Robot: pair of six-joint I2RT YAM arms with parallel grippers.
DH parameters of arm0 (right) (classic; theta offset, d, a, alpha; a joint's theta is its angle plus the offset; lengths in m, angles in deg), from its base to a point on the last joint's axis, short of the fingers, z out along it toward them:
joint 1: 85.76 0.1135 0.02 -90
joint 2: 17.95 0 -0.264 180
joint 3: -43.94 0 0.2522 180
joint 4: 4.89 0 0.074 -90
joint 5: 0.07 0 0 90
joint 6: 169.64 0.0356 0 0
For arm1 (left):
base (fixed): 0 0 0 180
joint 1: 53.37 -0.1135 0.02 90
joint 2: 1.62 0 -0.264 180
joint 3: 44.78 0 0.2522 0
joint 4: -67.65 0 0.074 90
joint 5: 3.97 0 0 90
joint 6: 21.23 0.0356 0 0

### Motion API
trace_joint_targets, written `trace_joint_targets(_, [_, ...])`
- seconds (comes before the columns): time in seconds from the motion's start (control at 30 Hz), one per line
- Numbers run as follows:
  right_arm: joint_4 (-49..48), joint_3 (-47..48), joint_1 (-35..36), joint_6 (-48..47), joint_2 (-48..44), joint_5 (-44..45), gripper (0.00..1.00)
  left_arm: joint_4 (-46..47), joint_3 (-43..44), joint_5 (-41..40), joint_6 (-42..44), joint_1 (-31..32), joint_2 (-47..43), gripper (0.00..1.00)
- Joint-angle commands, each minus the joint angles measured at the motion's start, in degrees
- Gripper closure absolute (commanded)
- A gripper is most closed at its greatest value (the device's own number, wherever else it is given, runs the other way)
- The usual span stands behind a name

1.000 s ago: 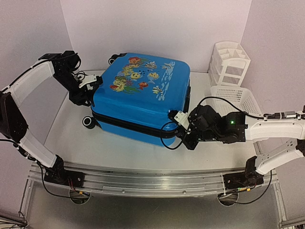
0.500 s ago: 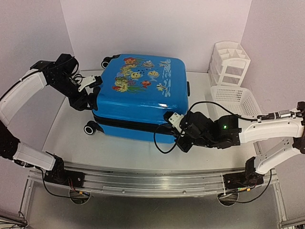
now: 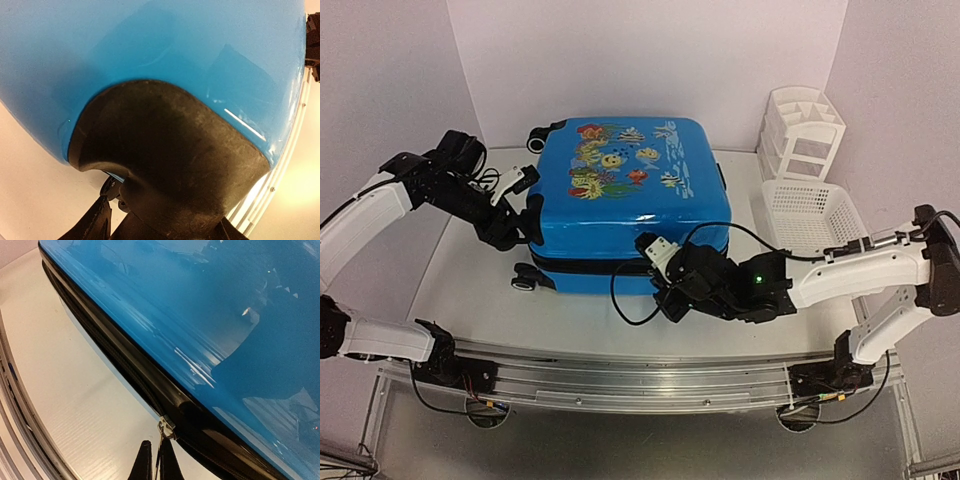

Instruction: Open, take out, and arrange the luggage

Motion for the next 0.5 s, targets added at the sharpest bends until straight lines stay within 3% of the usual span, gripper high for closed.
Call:
trace_joint_targets(0.0, [-10.0,5.5,3.5,-2.1,4.5,-12.1,1.00,20.2,-0.2,8.7,-23.8,1.1,-2.1,1.00])
trace_joint_targets(0.47, [-15.2,22.0,3.7,-7.4,20.4,-17.7,1.00,25.0,-6.2,10.0,-27.6,1.3,-7.8,1.00])
